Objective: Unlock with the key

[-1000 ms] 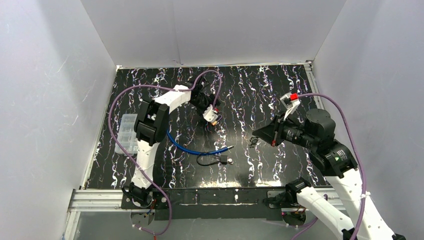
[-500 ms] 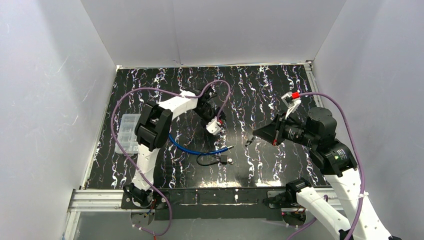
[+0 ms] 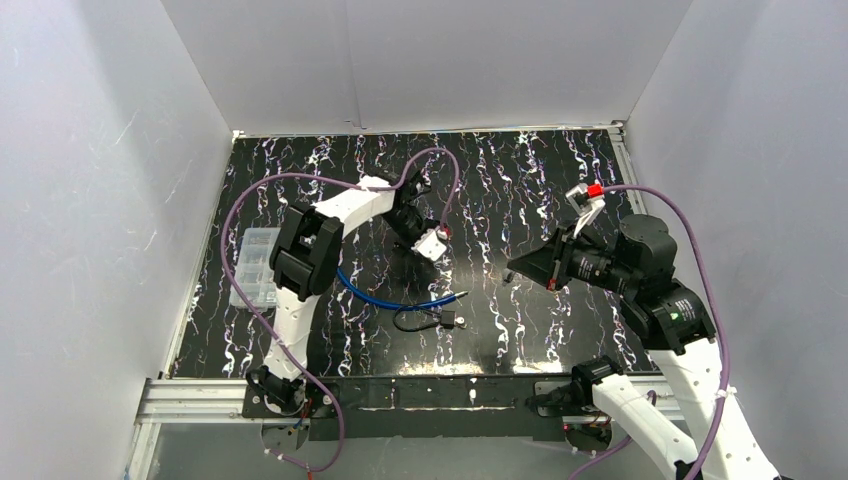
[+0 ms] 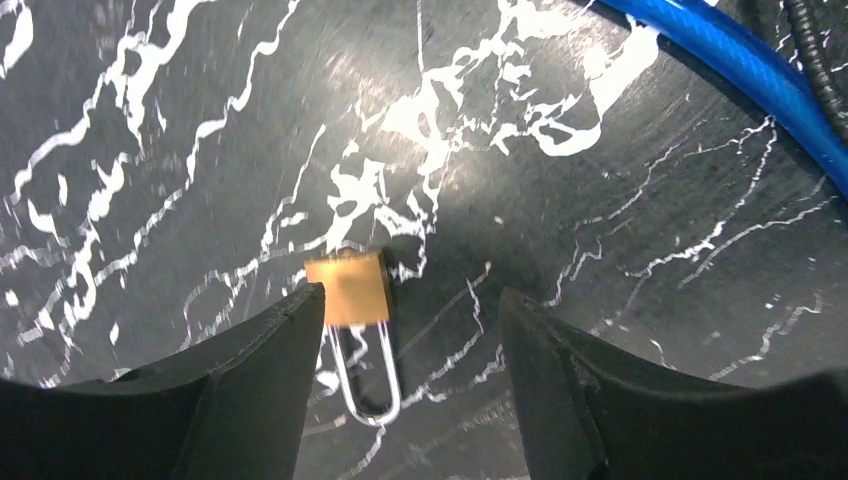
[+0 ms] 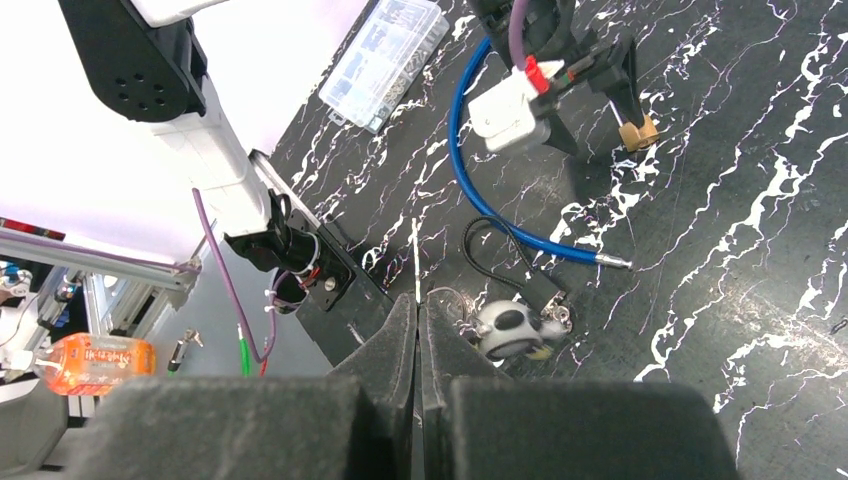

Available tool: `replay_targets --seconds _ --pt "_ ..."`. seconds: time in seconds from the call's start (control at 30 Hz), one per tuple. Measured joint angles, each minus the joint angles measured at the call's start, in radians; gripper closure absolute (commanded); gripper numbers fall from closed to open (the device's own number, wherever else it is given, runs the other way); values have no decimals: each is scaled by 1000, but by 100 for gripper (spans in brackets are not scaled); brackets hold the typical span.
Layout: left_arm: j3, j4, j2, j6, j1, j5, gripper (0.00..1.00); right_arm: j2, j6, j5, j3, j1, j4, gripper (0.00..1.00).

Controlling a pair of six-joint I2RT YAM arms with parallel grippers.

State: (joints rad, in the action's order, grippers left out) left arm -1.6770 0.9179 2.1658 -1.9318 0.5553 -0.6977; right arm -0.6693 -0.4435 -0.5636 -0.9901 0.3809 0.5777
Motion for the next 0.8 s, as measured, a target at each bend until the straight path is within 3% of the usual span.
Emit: replay_targets --seconds 0.1,0.3,0.8 --pt "-32 30 2 119 -28 4 41 6 0 -2 1 -2 -1 99" --pt "-28 3 2 232 -57 18 57 10 -4 -16 6 -8 -3 99" --pt "-142 10 98 286 -23 58 74 6 -23 -24 24 -23 -12 99"
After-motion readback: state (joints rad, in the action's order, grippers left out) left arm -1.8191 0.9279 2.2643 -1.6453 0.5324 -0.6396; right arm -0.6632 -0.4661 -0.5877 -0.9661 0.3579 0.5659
